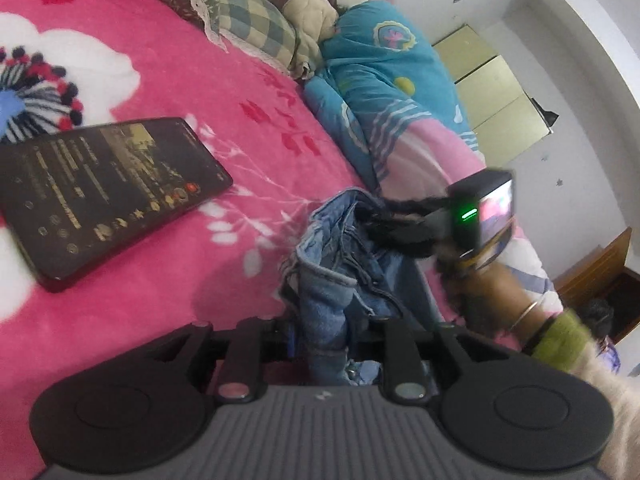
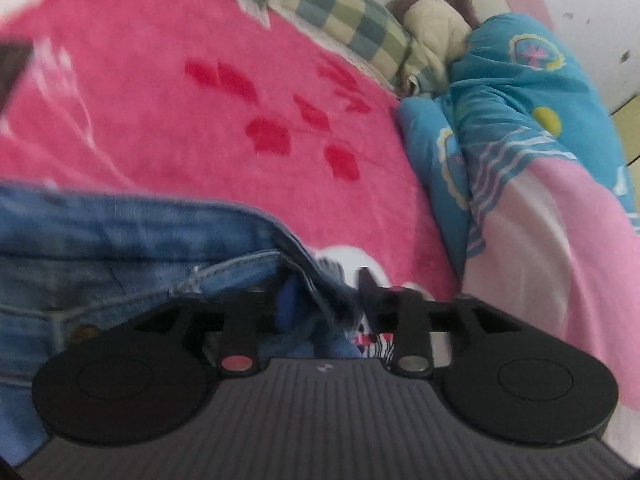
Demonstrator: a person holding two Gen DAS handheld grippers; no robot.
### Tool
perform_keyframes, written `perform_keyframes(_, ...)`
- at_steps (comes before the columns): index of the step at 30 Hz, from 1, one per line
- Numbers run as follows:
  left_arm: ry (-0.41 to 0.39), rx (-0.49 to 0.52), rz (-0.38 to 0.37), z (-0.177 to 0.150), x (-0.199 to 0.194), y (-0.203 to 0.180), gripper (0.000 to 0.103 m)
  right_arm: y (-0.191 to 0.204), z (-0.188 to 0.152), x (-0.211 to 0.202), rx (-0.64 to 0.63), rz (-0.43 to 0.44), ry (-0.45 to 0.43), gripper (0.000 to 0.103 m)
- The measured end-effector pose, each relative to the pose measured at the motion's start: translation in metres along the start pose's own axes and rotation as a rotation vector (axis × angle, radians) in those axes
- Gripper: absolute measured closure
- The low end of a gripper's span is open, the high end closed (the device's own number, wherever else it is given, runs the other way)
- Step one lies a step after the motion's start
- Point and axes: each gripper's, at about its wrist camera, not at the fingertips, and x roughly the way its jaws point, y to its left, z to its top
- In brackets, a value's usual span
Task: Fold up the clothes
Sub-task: 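Lower the jeans flat onto the bedspread with both grippers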
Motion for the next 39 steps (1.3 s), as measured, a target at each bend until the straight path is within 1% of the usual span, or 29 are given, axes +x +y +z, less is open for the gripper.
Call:
perform_keyframes(1,-0.01,0.014,0.008,0.0,-0.004,-0.002,0.075,-0.005,0.001,-0.01,0.047,0.001,-0.016,0.032)
perform_keyframes(2,-0.026,0.032,0.016,0.001,-0.008,-0.005,0.072,-0.01,0.002,-0.019,0.094,0.001,-0.032,0.026)
perform_keyframes(3,-0.042,0.049,0.024,0.001,-0.012,-0.007,0.072,-0.016,0.003,-0.029,0.141,0.002,-0.048,0.019)
perform_keyframes(6,-0.082,0.081,0.028,0.003,-0.022,-0.016,0.067,-0.031,0.006,-0.058,0.282,0.004,-0.096,0.018)
perform_keyframes(8,-0.107,0.105,0.034,0.003,-0.03,-0.025,0.064,-0.042,0.008,-0.077,0.376,0.006,-0.128,0.019)
perform_keyframes(9,-0.121,0.121,0.039,0.004,-0.034,-0.031,0.062,-0.047,0.009,-0.087,0.423,0.006,-0.144,0.021)
perform_keyframes(11,-0.158,0.159,0.038,0.005,-0.042,-0.042,0.062,-0.058,0.011,-0.106,0.517,0.008,-0.176,0.037)
perform_keyframes(12,-0.178,0.179,0.036,0.006,-0.046,-0.048,0.062,-0.061,0.011,-0.114,0.559,0.01,-0.185,0.05)
perform_keyframes(13,-0.2,0.201,0.031,0.007,-0.049,-0.053,0.06,-0.058,0.007,-0.11,0.574,0.02,-0.159,0.057)
perform_keyframes(14,-0.218,0.222,0.024,0.008,-0.052,-0.058,0.056,-0.055,0.003,-0.107,0.589,0.03,-0.134,0.06)
perform_keyframes(15,-0.22,0.232,0.014,0.009,-0.053,-0.061,0.055,-0.052,-0.001,-0.103,0.605,0.041,-0.109,0.068)
perform_keyframes(18,-0.176,0.228,-0.016,0.013,-0.042,-0.061,0.055,-0.041,-0.013,-0.092,0.651,0.073,-0.031,0.072)
perform_keyframes(19,-0.158,0.234,-0.021,0.012,-0.033,-0.06,0.055,-0.036,-0.015,-0.081,0.668,0.095,-0.002,0.073)
perform_keyframes(20,-0.132,0.249,-0.015,0.011,-0.021,-0.058,0.055,-0.032,-0.017,-0.07,0.687,0.122,0.027,0.073)
perform_keyframes(22,-0.071,0.289,0.022,0.009,0.004,-0.054,0.055,-0.02,-0.019,-0.052,0.716,0.21,0.071,0.072)
perform_keyframes(23,-0.041,0.31,0.043,0.008,0.017,-0.052,0.056,-0.014,-0.019,-0.044,0.721,0.245,0.09,0.072)
perform_keyframes(25,-0.006,0.354,0.086,0.005,0.036,-0.048,0.056,-0.005,-0.01,-0.032,0.694,0.272,0.118,0.071)
perform_keyframes(27,0.005,0.38,0.096,0.003,0.045,-0.045,0.056,0.004,-0.002,-0.021,0.686,0.306,0.165,0.07)
perform_keyframes(28,0.009,0.386,0.095,0.002,0.047,-0.043,0.056,0.007,0.002,-0.016,0.677,0.306,0.182,0.069)
perform_keyframes(29,0.011,0.388,0.09,0.002,0.047,-0.041,0.056,0.013,0.005,-0.016,0.639,0.303,0.187,0.069)
perform_keyframes(30,0.013,0.39,0.085,0.002,0.047,-0.04,0.056,0.02,0.007,-0.017,0.599,0.298,0.19,0.069)
perform_keyframes(33,0.021,0.398,0.071,0.001,0.047,-0.034,0.056,0.035,0.012,-0.027,0.451,0.242,0.17,0.069)
perform_keyframes(35,0.028,0.408,0.067,0.0,0.045,-0.03,0.06,0.045,0.008,-0.045,0.387,0.206,0.144,0.069)
perform_keyframes(37,0.027,0.425,0.062,-0.001,0.042,-0.029,0.06,0.053,0.002,-0.054,0.345,0.183,0.127,0.069)
perform_keyframes(39,0.028,0.452,0.072,-0.002,0.042,-0.032,0.06,0.061,-0.004,-0.063,0.302,0.161,0.111,0.069)
